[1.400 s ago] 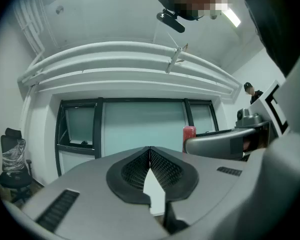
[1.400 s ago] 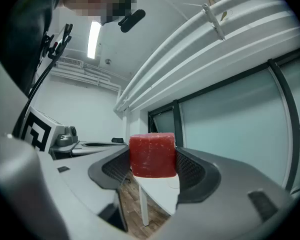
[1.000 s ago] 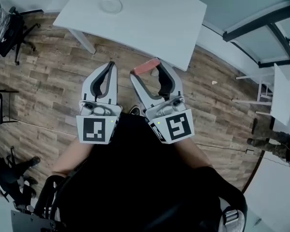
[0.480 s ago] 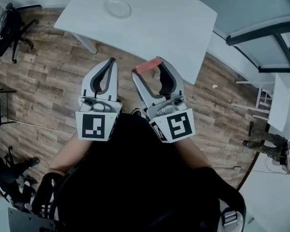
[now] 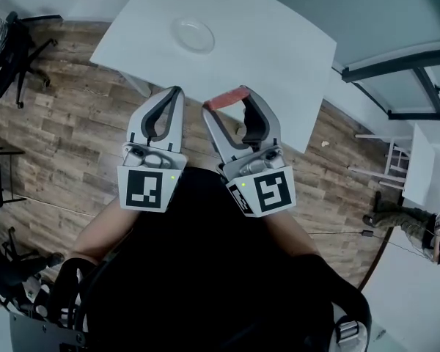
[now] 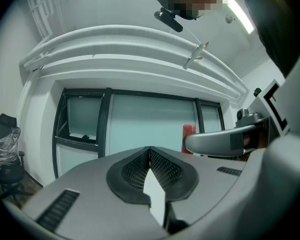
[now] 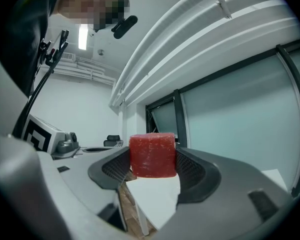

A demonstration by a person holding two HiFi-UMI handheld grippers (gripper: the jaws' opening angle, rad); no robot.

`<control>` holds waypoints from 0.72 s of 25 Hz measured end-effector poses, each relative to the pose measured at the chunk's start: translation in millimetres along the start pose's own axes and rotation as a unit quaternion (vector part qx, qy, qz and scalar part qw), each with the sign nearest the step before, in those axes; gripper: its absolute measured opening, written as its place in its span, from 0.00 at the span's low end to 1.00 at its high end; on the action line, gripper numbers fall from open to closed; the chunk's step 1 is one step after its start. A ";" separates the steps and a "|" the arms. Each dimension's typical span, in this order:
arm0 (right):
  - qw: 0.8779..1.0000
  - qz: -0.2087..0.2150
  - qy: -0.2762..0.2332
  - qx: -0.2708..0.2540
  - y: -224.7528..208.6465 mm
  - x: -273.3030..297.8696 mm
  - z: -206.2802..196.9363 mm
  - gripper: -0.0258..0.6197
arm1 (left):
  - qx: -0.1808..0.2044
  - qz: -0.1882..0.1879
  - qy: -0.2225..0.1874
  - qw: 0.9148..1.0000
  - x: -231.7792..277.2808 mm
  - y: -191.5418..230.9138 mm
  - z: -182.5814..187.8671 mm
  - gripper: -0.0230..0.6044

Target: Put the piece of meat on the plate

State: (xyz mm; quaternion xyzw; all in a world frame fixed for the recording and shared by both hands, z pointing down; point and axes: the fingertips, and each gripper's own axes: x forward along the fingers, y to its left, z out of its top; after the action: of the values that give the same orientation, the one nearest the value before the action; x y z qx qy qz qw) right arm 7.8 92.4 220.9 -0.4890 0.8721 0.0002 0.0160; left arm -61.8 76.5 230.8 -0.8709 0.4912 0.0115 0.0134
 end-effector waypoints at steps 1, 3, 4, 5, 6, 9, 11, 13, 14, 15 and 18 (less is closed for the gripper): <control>1.000 -0.001 -0.002 -0.002 1.7 7.1 0.6 0.48 | -0.001 -0.001 -0.002 1.000 2.3 6.7 0.5 0.04; 1.000 -0.002 -0.005 -0.005 5.2 18.1 1.6 0.48 | -0.001 -0.003 -0.007 1.000 5.0 16.9 1.5 0.04; 1.000 -0.004 -0.006 -0.006 6.7 21.6 1.9 0.48 | -0.001 -0.004 -0.008 1.000 5.0 20.5 1.5 0.04; 1.000 -0.006 -0.007 -0.007 8.2 24.1 2.2 0.48 | -0.002 -0.005 -0.009 1.000 4.4 23.6 1.5 0.04; 1.000 -0.007 -0.007 -0.007 9.8 26.0 2.6 0.48 | -0.003 -0.006 -0.009 1.000 3.4 26.6 1.7 0.04; 1.000 -0.009 -0.005 -0.010 12.8 31.5 4.2 0.48 | -0.006 -0.005 -0.010 1.000 2.3 35.3 2.7 0.04; 1.000 -0.011 -0.003 -0.013 12.0 34.3 4.1 0.48 | -0.007 -0.006 -0.010 1.000 3.7 37.5 2.3 0.04; 1.000 -0.012 -0.001 -0.015 11.8 35.1 2.8 0.48 | -0.010 -0.007 -0.010 1.000 4.0 37.2 1.1 0.04; 1.000 -0.012 0.000 -0.015 11.9 34.9 2.0 0.48 | -0.010 -0.008 -0.010 1.000 4.0 36.7 0.3 0.04; 1.000 -0.012 0.002 -0.016 11.6 34.5 1.0 0.48 | -0.011 -0.008 -0.009 1.000 4.3 36.1 -0.7 0.04; 1.000 -0.010 0.009 -0.012 6.7 35.6 -4.5 0.48 | -0.014 -0.003 -0.001 1.000 8.4 36.0 -5.7 0.04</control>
State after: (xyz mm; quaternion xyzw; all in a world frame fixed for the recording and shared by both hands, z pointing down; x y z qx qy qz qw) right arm -16.6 65.4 224.3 -0.4976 0.8674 0.0057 0.0023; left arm -88.2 50.5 235.8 -0.8726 0.4881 0.0188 0.0017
